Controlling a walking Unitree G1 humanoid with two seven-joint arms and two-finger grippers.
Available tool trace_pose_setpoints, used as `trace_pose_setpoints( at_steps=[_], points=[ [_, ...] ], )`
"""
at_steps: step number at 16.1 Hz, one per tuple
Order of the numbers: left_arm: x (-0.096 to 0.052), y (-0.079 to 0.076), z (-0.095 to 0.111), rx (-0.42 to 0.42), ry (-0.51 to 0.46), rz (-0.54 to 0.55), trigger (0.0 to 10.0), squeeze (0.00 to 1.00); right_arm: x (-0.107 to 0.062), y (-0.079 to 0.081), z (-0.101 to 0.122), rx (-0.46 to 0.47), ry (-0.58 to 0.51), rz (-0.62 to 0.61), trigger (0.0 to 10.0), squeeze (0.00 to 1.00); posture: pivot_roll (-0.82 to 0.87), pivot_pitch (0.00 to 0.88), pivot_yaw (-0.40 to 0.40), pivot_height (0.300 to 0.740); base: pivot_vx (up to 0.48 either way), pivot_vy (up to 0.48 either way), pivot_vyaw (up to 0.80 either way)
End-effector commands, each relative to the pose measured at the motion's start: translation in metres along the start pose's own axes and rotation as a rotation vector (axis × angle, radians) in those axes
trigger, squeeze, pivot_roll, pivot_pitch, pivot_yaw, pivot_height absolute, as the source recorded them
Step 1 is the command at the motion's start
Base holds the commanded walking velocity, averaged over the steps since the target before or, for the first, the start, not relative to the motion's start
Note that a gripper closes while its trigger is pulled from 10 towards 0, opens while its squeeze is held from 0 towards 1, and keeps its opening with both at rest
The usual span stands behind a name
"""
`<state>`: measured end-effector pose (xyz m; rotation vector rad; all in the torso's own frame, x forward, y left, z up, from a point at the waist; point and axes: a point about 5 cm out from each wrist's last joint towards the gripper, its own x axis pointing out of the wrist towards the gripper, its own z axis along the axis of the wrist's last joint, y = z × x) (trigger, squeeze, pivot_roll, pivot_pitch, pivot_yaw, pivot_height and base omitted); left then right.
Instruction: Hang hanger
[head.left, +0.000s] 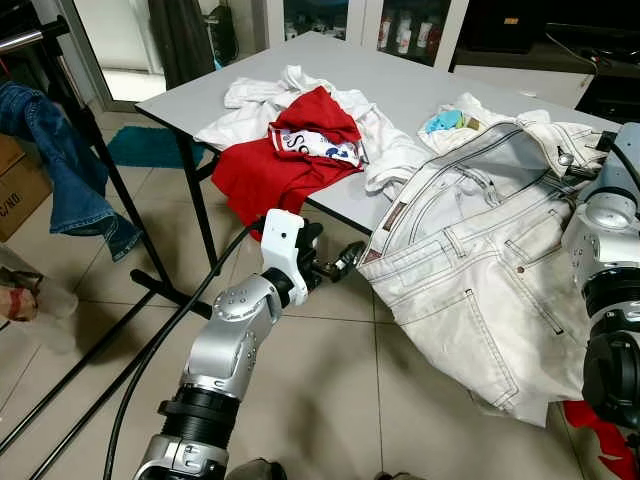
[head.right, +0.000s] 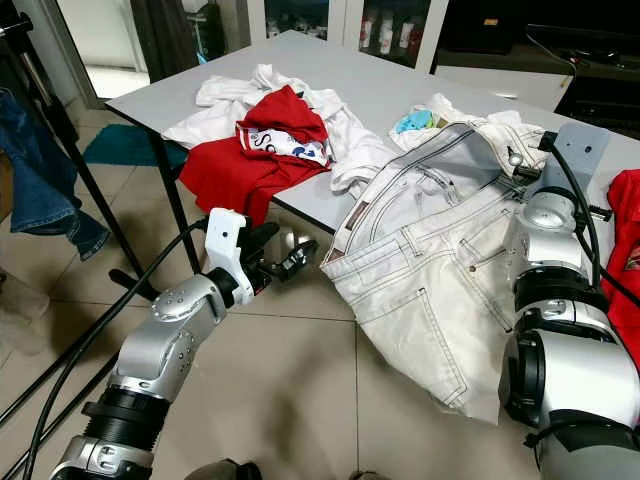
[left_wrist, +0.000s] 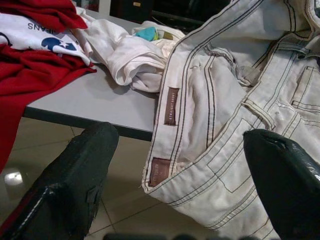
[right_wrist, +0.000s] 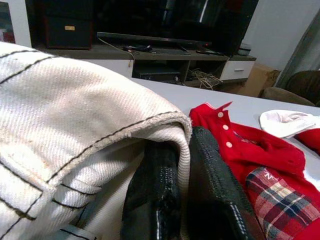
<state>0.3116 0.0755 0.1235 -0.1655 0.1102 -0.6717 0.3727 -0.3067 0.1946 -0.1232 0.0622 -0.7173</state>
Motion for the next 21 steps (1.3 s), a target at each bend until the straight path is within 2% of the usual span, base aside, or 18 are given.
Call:
trace_pose_setpoints(
  at_steps=[1, 8, 9, 21],
  points=[
    [0.0, -0.0012, 0.0018, 0.001, -0.002, -0.007, 10.0, 0.0, 0.0056, -0.0103, 0.0268, 0.045, -0.1, -0.041, 10.0, 0.0, -0.05, 0.0, -0.033, 0.74, 0.0, 0.0, 0.0],
    [0.0, -0.0012, 0.0018, 0.001, -0.002, -0.007, 10.0, 0.0, 0.0056, -0.0103, 0.0268, 0.045, -0.1, -0.041, 10.0, 0.0, -0.05, 0.0, -0.033, 0.74, 0.0, 0.0, 0.0],
    [-0.0001, -0.0018, 0.0015, -0.001, -0.002, -0.007, 10.0, 0.0, 0.0061, -0.0107, 0.025, 0.038, -0.085, -0.047, 10.0, 0.0, -0.05, 0.0, 0.0, 0.74, 0.0, 0.0, 0.0],
    [-0.0001, -0.0018, 0.0015, -0.001, -0.002, -0.007, 10.0, 0.0, 0.0061, -0.0107, 0.025, 0.038, -0.085, -0.047, 10.0, 0.0, -0.05, 0.0, 0.0, 0.74, 0.0, 0.0, 0.0]
  ],
)
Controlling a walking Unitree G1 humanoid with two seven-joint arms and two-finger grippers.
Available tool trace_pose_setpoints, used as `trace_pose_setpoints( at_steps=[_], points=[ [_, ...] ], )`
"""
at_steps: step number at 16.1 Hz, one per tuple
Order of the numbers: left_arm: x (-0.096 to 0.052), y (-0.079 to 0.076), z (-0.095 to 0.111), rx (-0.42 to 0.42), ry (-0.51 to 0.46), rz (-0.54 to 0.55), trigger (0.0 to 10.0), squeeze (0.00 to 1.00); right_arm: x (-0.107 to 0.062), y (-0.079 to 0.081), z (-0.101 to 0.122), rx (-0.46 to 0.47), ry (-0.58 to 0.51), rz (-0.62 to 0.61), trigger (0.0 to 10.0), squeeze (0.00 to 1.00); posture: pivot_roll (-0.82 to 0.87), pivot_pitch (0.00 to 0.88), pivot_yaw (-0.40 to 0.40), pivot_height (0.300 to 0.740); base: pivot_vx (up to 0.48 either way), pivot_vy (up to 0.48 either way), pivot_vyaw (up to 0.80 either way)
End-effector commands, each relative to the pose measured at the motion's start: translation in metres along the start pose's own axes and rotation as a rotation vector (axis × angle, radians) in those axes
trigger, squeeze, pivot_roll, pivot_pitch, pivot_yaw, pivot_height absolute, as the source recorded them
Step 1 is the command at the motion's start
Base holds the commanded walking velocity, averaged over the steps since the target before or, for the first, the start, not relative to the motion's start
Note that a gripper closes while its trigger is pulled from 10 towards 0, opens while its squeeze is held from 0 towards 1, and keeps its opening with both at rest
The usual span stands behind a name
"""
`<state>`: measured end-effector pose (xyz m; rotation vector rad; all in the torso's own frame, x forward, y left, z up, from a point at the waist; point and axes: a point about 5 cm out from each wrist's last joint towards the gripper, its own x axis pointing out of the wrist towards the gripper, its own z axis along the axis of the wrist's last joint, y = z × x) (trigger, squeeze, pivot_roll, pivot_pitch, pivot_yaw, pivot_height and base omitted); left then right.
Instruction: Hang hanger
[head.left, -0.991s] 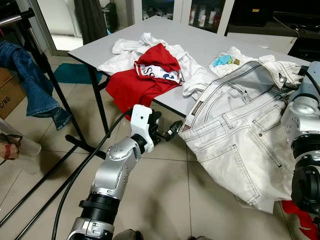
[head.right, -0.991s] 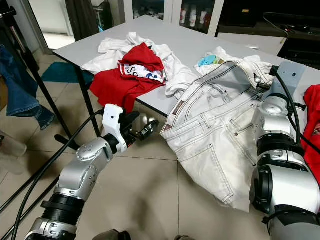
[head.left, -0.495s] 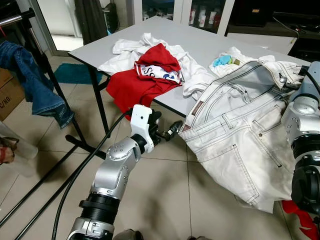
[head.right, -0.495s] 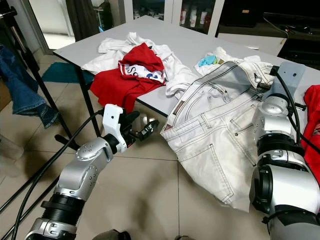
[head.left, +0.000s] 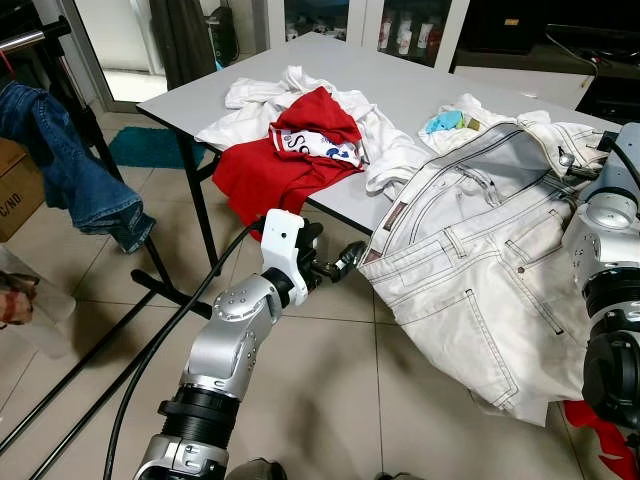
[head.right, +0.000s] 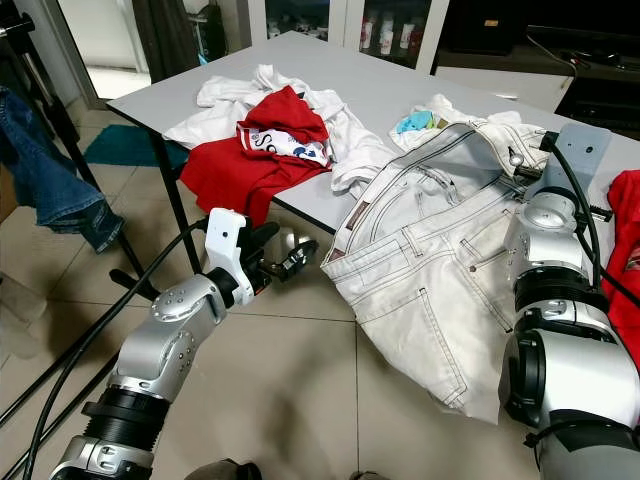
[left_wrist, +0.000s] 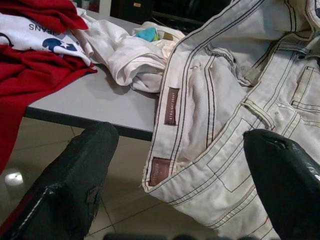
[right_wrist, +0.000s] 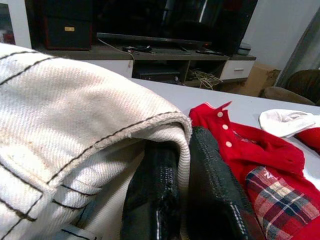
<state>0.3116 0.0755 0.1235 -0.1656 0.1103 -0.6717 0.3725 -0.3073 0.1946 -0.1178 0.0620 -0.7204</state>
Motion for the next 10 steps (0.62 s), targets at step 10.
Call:
trace_pose_setpoints(
  at_steps=[10],
  points=[
    [-0.006, 0.007, -0.041, -0.077, 0.265, 0.099, 10.0, 0.0, -0.014, 0.032, -0.03, -0.016, 0.138, 0.273, 10.0, 0.0, -0.06, 0.0, -0.025, 0.74, 0.0, 0.0, 0.0]
  ],
)
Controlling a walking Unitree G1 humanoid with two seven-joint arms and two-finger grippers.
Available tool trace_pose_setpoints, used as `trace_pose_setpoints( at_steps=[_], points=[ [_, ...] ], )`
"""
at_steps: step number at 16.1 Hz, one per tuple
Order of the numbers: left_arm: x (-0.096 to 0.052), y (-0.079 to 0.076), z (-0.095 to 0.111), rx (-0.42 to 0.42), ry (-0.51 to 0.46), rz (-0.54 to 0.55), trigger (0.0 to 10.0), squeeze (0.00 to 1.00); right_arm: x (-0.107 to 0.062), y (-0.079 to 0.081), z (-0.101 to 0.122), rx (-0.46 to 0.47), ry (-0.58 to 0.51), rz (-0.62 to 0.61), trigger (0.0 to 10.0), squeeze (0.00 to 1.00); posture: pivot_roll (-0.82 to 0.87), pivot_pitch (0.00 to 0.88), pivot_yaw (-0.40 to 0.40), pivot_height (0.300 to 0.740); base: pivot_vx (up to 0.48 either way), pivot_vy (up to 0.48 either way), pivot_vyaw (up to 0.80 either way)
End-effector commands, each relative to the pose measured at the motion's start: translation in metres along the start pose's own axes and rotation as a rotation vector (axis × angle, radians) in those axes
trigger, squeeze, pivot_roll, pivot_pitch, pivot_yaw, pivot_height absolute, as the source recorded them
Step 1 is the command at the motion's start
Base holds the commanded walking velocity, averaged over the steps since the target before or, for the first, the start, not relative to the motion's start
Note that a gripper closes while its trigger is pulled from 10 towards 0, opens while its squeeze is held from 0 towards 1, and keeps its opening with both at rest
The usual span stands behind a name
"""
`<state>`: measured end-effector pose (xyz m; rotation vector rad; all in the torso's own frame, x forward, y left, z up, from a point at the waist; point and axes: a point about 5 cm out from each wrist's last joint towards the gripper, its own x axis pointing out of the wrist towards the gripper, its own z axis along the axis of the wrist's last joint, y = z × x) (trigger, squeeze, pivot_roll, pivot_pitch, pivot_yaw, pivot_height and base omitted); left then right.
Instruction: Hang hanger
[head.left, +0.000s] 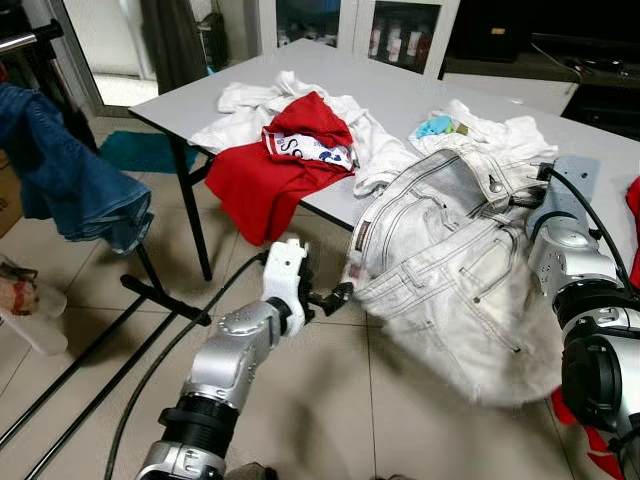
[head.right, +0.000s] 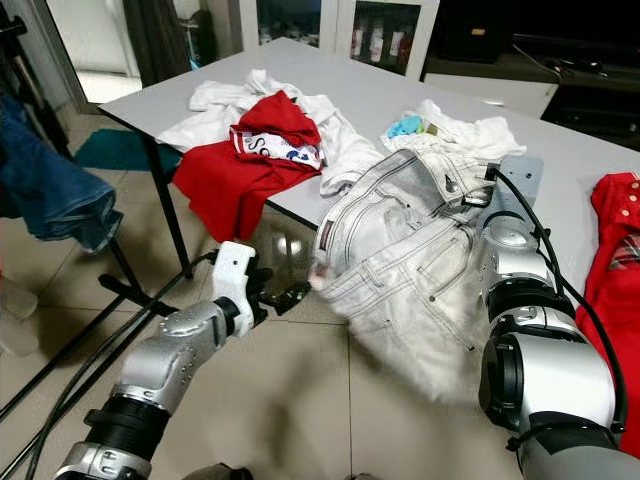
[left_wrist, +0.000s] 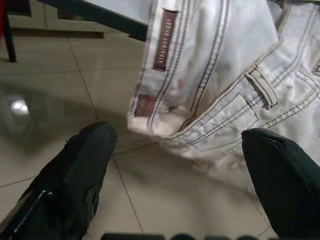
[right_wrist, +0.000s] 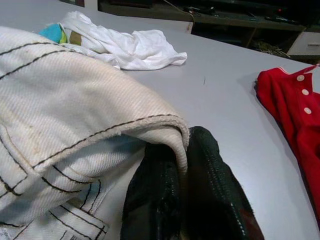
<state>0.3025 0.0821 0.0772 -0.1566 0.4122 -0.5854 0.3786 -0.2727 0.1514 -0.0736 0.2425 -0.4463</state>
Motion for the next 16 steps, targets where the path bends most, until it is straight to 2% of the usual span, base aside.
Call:
trace_pose_setpoints(
  at_steps=[1, 4, 5, 9, 10, 11, 13, 16],
  points=[
    [0.001, -0.002, 0.005, 0.016, -0.009, 0.001, 10.0, 0.0, 0.001, -0.004, 0.009, 0.007, -0.03, -0.007, 10.0, 0.0, -0.06, 0.0, -0.025, 0.74, 0.0, 0.0, 0.0],
    [0.002, -0.001, 0.005, 0.009, 0.009, 0.01, 10.0, 0.0, 0.002, -0.004, 0.011, 0.013, -0.033, 0.009, 10.0, 0.0, -0.06, 0.0, -0.026, 0.74, 0.0, 0.0, 0.0],
    [0.002, -0.001, 0.005, 0.01, 0.009, 0.01, 10.0, 0.0, 0.002, -0.004, 0.014, 0.023, -0.046, 0.012, 10.0, 1.0, -0.06, 0.0, -0.026, 0.74, 0.0, 0.0, 0.0],
    [0.002, -0.002, 0.005, 0.008, 0.011, 0.011, 10.0, 0.0, 0.002, 0.001, 0.019, -0.063, -0.033, 0.062, 10.0, 1.0, -0.06, 0.0, -0.029, 0.74, 0.0, 0.0, 0.0],
    [0.002, -0.002, 0.005, 0.007, 0.013, 0.012, 10.0, 0.0, 0.002, 0.004, 0.02, -0.074, -0.026, 0.085, 10.0, 0.93, -0.06, 0.0, -0.029, 0.74, 0.0, 0.0, 0.0],
    [0.002, -0.002, 0.004, 0.005, 0.017, 0.015, 10.0, 0.0, 0.002, 0.007, 0.02, -0.101, -0.024, 0.12, 10.0, 0.0, -0.05, 0.0, -0.031, 0.74, 0.0, 0.0, 0.0],
    [0.001, 0.0, 0.002, -0.001, 0.023, 0.024, 10.0, 0.0, 0.002, 0.003, 0.025, -0.141, -0.059, 0.13, 10.0, 0.0, -0.05, 0.0, -0.031, 0.74, 0.0, 0.0, 0.0],
    [-0.001, 0.001, -0.001, -0.005, 0.031, 0.031, 10.0, 0.0, 0.003, -0.016, 0.03, -0.145, -0.09, 0.109, 10.0, 0.0, -0.06, 0.0, -0.029, 0.74, 0.0, 0.0, 0.0]
  ],
)
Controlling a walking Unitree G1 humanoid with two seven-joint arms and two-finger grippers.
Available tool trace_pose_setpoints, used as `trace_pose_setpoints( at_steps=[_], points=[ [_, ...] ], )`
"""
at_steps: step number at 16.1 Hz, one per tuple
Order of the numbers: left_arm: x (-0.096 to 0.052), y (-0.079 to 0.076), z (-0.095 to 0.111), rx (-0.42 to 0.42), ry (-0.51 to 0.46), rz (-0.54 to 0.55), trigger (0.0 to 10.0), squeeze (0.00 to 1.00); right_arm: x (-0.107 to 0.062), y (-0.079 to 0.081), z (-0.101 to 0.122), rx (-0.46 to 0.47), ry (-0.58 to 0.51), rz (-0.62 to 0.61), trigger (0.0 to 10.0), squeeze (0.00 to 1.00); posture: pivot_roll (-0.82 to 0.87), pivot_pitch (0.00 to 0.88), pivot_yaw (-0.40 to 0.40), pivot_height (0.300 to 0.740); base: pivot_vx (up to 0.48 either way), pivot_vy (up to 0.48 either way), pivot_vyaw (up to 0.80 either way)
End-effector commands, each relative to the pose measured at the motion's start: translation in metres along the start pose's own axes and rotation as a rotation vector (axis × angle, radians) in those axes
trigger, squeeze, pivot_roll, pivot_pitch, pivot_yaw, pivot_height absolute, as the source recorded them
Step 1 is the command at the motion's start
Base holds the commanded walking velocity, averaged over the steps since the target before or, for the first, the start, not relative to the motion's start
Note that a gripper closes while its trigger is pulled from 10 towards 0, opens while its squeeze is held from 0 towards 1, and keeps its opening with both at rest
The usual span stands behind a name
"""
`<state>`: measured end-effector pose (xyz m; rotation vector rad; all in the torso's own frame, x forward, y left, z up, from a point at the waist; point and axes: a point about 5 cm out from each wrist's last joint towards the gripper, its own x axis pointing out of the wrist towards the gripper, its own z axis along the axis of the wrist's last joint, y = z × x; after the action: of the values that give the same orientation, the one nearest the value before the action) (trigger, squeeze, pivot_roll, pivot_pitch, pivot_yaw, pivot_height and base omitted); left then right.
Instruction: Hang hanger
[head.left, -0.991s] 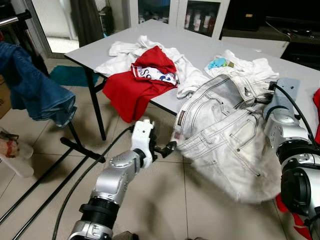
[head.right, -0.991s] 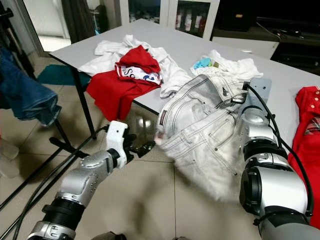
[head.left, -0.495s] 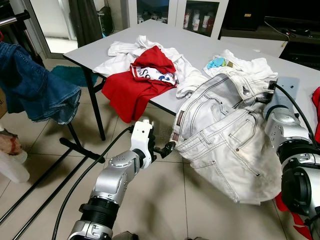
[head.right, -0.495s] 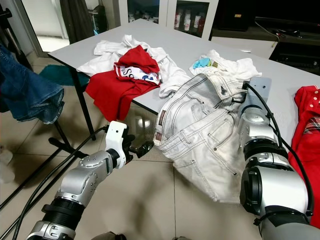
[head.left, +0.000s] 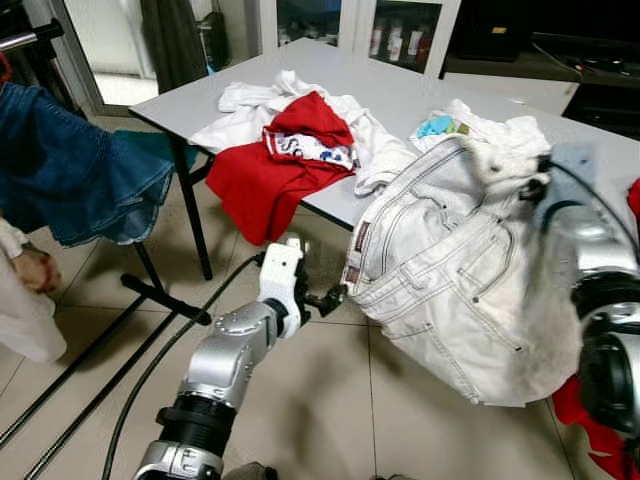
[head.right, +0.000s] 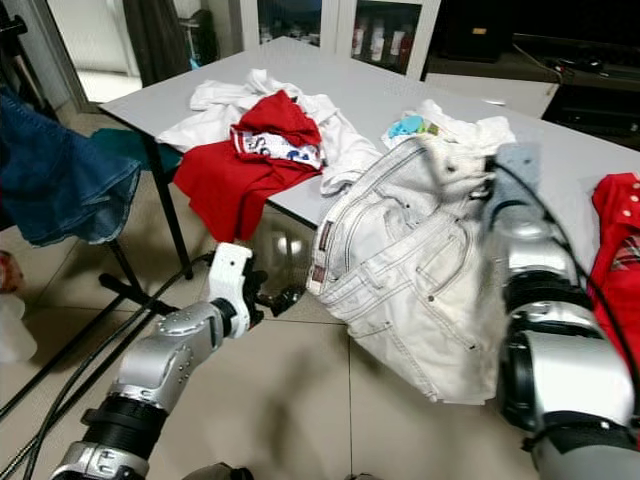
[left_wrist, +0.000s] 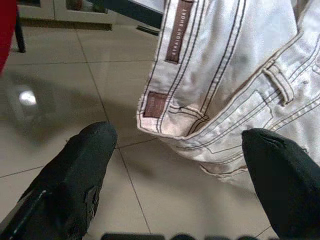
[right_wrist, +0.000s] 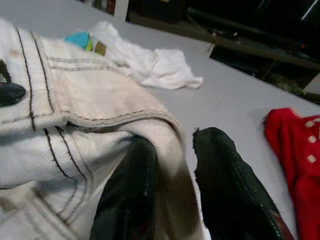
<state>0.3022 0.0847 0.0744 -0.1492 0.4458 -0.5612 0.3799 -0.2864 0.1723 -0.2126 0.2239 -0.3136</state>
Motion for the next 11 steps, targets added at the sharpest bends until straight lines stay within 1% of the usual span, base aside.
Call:
trace_pose_setpoints(
  at_steps=[1, 3, 4, 5, 7, 10, 11],
  points=[
    [0.0, -0.002, 0.0, 0.002, 0.004, 0.004, 10.0, 0.0, -0.001, -0.009, 0.011, -0.016, -0.05, -0.013, 10.0, 0.0, -0.07, 0.0, -0.025, 0.74, 0.0, 0.0, 0.0],
    [0.001, -0.003, 0.0, 0.003, 0.008, 0.001, 10.0, 0.0, -0.001, -0.015, 0.014, -0.035, -0.065, -0.01, 10.0, 0.0, -0.08, 0.0, -0.019, 0.74, 0.0, 0.0, 0.0],
    [0.002, -0.003, 0.001, 0.005, 0.008, -0.003, 10.0, 0.0, -0.002, -0.014, 0.015, -0.009, -0.079, 0.015, 10.0, 1.0, -0.08, 0.0, -0.018, 0.74, 0.0, 0.0, 0.0],
    [0.002, -0.003, 0.002, 0.006, 0.008, -0.005, 10.0, 0.0, -0.002, -0.011, 0.016, -0.003, -0.083, 0.042, 10.0, 1.0, -0.08, 0.0, -0.018, 0.74, 0.0, 0.0, 0.0],
    [0.003, -0.004, 0.004, 0.008, 0.004, -0.005, 10.0, 0.0, -0.002, 0.009, 0.011, -0.026, -0.021, 0.164, 10.0, 1.0, -0.08, 0.0, -0.02, 0.74, 0.0, 0.0, 0.0],
    [0.001, -0.001, 0.003, 0.004, 0.002, 0.005, 10.0, 0.0, -0.003, 0.018, 0.012, -0.021, -0.003, 0.242, 10.0, 1.0, -0.07, 0.0, -0.023, 0.74, 0.0, 0.0, 0.0],
    [-0.001, 0.0, 0.001, 0.001, 0.004, 0.013, 10.0, 0.0, -0.004, 0.016, 0.014, -0.04, -0.015, 0.25, 10.0, 1.0, -0.06, 0.0, -0.027, 0.74, 0.0, 0.0, 0.0]
  ],
)
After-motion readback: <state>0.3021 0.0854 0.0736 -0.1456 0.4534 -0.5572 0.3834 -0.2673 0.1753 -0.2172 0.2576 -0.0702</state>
